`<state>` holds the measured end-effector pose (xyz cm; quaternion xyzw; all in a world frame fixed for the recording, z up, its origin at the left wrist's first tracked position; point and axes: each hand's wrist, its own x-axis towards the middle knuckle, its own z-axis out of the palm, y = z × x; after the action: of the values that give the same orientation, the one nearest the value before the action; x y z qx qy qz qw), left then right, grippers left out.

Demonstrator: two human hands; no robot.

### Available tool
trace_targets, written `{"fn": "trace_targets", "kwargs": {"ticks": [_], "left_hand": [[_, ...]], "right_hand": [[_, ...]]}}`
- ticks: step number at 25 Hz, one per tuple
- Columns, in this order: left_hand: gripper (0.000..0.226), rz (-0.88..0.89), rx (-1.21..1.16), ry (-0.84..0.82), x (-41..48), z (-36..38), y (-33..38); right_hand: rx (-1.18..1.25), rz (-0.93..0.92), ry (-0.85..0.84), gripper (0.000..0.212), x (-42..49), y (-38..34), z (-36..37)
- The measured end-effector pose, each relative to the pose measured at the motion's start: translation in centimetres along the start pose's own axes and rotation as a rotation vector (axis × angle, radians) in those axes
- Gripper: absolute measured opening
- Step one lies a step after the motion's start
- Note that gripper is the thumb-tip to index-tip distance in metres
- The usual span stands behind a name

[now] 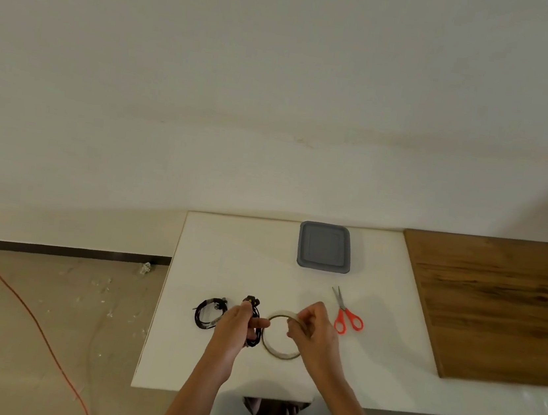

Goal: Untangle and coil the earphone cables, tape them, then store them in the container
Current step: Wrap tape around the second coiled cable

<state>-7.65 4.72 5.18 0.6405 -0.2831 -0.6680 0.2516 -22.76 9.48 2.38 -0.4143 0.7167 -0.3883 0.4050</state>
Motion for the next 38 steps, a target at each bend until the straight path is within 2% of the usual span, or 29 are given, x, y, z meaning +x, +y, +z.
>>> {"fn": "trace_targets", "kwargs": {"ticks": [6,10,11,15,17,21,26,29,38], "left_hand": [[0.030,0.220,0.138,-0.042,-4.1,1.4,3.4],[0.021,0.328,-0.176,-0.239,-8.2,1.6,6.0],[0.018,0.359,-0.185,-0.242,-9.1,1.7,6.6],[0.039,0.454,-0.116,-0.257,-12.4,2.0,8.4],[0.042,0.488,-0.097,-0.250,-14.2,1.9,9.2],[0.042,0.547,-0.115,-0.224,-17.9,2.2,10.5],[0.044,0.622,-0.195,-0.242,-21.8,2.0,11.4],[0.043,0.663,-0.241,-0.253,-23.7,2.0,11.6],[0.032,0.630,-0.351,-0.248,-25.5,1.0,11.9]], "right_hand": [[0.280,-0.106,0.007,0.020,-2.6,-7.6,-1.9],[0.487,-0.170,-0.089,0.021,-5.1,-11.2,-3.2],[0.491,-0.169,-0.087,0.018,-5.6,-12.1,-3.5],[0.420,-0.167,-0.075,0.016,-7.8,-15.2,-5.3],[0.390,-0.167,-0.084,0.017,-8.5,-16.6,-6.6],[0.404,-0.253,-0.092,0.016,-10.7,-18.8,-8.3],[0.395,-0.388,-0.140,0.026,-13.8,-20.7,-9.2],[0.414,-0.452,-0.158,0.025,-15.3,-21.4,-9.6],[0.318,-0.506,-0.139,0.042,-17.6,-22.2,-9.7]]}}
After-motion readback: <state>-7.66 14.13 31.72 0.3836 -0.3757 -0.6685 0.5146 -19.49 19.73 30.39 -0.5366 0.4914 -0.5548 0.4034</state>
